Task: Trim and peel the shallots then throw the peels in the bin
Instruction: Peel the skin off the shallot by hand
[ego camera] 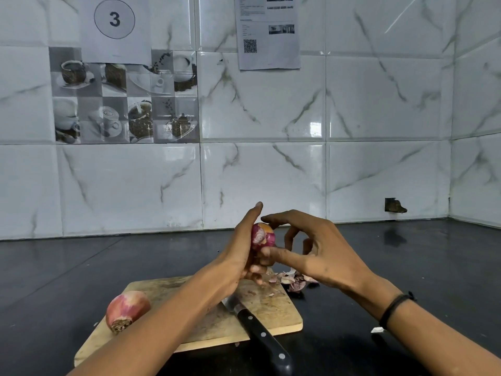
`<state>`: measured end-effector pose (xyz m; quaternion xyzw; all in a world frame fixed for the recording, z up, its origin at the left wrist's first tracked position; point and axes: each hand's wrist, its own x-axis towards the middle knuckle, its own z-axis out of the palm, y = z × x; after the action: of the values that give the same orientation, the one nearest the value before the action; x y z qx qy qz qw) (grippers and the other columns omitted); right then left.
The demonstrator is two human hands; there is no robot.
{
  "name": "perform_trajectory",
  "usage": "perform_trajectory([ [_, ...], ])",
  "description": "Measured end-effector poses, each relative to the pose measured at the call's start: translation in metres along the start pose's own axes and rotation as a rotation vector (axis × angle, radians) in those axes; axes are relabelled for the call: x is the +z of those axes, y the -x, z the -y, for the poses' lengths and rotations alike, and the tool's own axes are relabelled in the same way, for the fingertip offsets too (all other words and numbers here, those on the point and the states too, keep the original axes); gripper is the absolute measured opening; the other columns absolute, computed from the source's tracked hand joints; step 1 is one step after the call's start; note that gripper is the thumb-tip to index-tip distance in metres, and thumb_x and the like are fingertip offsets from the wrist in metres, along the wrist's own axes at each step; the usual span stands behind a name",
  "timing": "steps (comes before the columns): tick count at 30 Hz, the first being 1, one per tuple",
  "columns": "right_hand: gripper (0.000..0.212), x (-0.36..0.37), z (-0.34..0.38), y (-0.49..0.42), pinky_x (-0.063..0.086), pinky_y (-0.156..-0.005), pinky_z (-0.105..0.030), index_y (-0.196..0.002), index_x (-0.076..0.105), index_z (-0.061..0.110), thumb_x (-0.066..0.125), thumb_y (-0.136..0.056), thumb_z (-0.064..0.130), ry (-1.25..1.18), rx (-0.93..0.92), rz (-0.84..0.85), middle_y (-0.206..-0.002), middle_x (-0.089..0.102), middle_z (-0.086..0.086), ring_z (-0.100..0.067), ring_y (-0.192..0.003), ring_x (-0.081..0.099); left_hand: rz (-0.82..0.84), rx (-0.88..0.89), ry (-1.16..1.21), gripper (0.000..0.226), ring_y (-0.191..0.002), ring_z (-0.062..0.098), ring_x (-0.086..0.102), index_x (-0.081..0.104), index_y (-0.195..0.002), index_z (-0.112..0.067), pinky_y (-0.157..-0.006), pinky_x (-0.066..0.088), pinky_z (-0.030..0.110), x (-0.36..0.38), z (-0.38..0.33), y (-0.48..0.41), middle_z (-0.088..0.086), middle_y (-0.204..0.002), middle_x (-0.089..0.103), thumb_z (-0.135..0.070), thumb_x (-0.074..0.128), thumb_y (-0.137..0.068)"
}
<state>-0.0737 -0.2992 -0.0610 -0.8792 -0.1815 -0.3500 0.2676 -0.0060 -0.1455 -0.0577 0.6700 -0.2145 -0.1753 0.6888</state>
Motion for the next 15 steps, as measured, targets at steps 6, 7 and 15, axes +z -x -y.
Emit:
perform_trajectory([
  [6, 0.052, 0.002, -0.001, 0.000, 0.036, -0.070, -0.013, -0.128, 0.062, 0.042, 0.076, -0.080, 0.058, 0.068, -0.076, 0.004, -0.112, 0.058, 0.024, -0.006, -0.095, 0.059, -0.059, 0.055, -0.056, 0.086, -0.039, 0.016, 0.031, 0.059, -0.057, -0.011, -0.041, 0.028, 0.021, 0.001, -0.003, 0.003, 0.007, -0.048, 0.042, -0.085, 0.026, -0.085],
  [7, 0.049, 0.002, -0.001, 0.000, 0.037, -0.070, -0.014, -0.124, 0.064, 0.040, 0.076, -0.080, 0.059, 0.075, -0.076, -0.005, -0.110, 0.058, 0.023, -0.006, -0.095, 0.058, -0.069, 0.070, -0.046, 0.086, -0.038, 0.016, 0.034, 0.064, -0.056, -0.012, -0.040, 0.029, 0.020, 0.000, -0.003, 0.003, 0.008, -0.049, 0.045, -0.083, 0.027, -0.087],
  [15, 0.048, 0.009, 0.005, 0.003, 0.045, -0.062, -0.019, -0.086, 0.063, 0.035, 0.062, -0.073, 0.081, 0.159, -0.023, -0.276, -0.080, 0.058, 0.019, -0.005, -0.079, 0.059, -0.054, 0.220, 0.158, 0.057, -0.064, 0.022, 0.066, 0.068, -0.073, -0.009, -0.069, 0.055, 0.042, 0.012, 0.002, 0.002, 0.010, -0.070, 0.069, -0.059, 0.050, -0.094],
])
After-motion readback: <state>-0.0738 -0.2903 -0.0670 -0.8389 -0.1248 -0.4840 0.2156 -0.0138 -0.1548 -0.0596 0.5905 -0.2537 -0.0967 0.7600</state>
